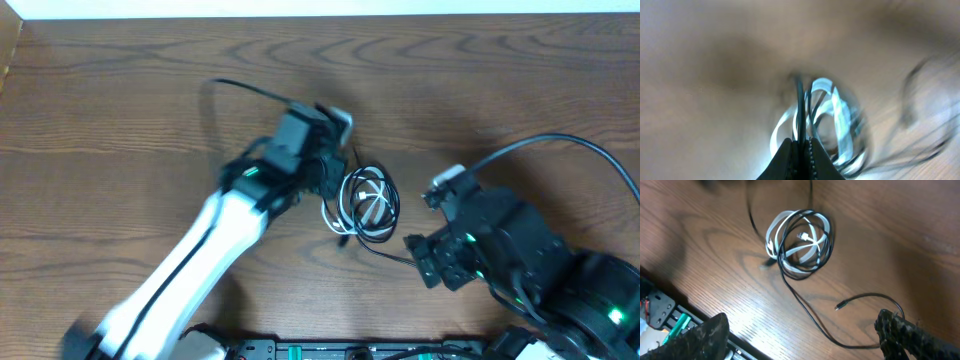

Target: Untangle cables

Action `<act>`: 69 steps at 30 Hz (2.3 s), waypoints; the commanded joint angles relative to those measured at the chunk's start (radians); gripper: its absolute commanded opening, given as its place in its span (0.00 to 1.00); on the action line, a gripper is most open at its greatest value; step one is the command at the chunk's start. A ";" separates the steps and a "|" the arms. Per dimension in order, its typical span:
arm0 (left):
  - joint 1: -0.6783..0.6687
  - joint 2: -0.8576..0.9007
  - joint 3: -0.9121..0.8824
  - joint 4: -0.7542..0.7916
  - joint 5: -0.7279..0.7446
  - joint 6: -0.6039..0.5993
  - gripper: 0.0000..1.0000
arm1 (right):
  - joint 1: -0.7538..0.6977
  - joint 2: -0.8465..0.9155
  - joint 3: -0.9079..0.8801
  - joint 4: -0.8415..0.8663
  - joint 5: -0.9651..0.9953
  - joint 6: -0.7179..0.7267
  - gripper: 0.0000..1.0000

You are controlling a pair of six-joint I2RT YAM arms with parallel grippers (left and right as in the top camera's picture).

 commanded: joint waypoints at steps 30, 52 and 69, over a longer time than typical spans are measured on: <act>0.004 -0.537 0.114 -0.422 -0.229 0.018 0.83 | 0.002 0.307 -0.010 0.090 0.064 -0.002 0.99; 0.004 -0.623 0.114 -0.684 -0.215 -0.223 0.74 | -0.011 0.788 -0.083 0.551 -0.343 -0.056 0.95; 0.004 -0.624 0.114 -0.756 -0.214 -0.284 0.69 | 0.011 0.882 -0.084 0.775 -0.316 -0.100 0.89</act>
